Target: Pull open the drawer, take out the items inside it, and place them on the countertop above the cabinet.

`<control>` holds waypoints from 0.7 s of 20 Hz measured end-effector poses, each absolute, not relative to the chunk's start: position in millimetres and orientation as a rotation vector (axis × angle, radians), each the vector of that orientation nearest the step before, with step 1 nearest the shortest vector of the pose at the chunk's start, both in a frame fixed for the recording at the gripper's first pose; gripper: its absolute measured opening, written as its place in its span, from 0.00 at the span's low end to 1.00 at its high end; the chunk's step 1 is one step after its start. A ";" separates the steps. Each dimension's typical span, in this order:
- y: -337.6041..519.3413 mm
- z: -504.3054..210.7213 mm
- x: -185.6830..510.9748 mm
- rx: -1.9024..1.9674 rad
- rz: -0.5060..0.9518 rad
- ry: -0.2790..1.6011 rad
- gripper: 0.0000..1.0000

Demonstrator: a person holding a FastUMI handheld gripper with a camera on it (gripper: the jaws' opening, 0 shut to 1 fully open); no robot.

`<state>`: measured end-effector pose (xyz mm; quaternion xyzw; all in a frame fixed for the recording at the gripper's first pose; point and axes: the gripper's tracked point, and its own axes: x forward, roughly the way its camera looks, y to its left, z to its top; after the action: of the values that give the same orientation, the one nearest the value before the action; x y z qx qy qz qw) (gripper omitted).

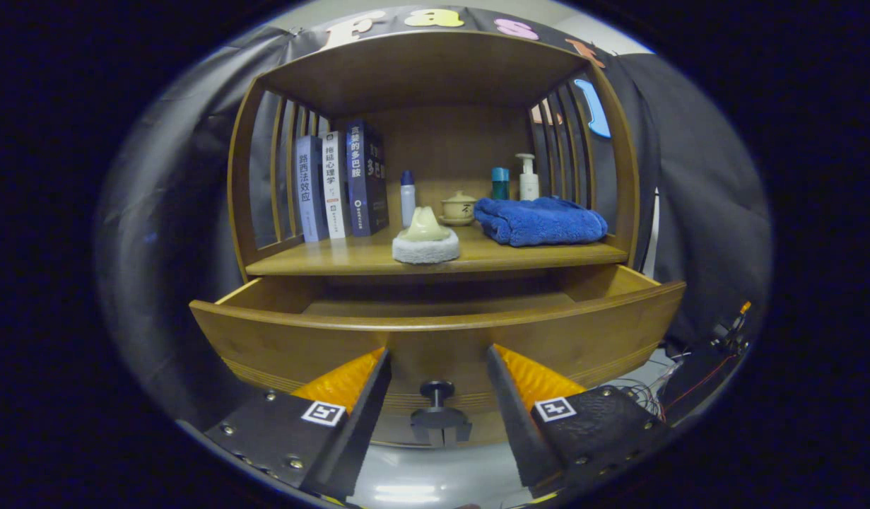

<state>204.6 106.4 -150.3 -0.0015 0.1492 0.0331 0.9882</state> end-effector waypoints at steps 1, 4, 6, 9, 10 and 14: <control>106.6 -150.4 204.9 -0.002 0.066 0.299 0.82; 106.9 -150.5 204.7 0.001 0.065 0.298 0.82; 106.7 -150.5 203.9 -0.004 0.066 0.296 0.82; 106.9 -150.0 204.2 -0.001 0.067 0.290 0.82; 106.8 -150.5 204.4 0.001 0.067 0.289 0.82; 107.1 -150.4 206.5 0.001 0.066 0.288 0.82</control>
<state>206.5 107.1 -150.4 0.0005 0.1437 0.0328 0.9891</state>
